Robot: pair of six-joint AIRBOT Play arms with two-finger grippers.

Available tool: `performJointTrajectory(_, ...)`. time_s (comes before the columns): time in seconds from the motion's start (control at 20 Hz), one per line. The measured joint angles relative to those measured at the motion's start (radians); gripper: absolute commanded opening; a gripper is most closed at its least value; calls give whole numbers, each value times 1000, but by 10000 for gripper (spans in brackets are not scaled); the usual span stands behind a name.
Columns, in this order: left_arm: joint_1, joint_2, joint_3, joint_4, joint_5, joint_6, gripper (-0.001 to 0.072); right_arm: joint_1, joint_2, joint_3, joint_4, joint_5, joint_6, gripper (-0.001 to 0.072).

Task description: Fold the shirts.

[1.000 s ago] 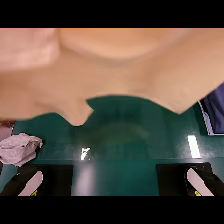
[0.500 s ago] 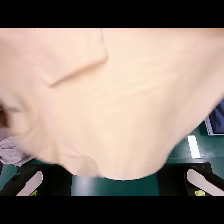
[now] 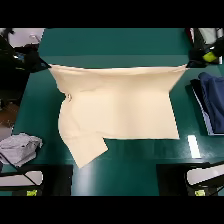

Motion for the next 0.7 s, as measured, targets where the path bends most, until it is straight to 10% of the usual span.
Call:
performJointTrajectory(0.4, -93, -106, -8, -55, 374, 163, 26, 45, -132, 0, 0, -306, 49, 10)
performJointTrajectory(0.7, -141, -118, -8, 137, 333, 183, 26, 50, -142, -16, -87, -259, 29, 10)
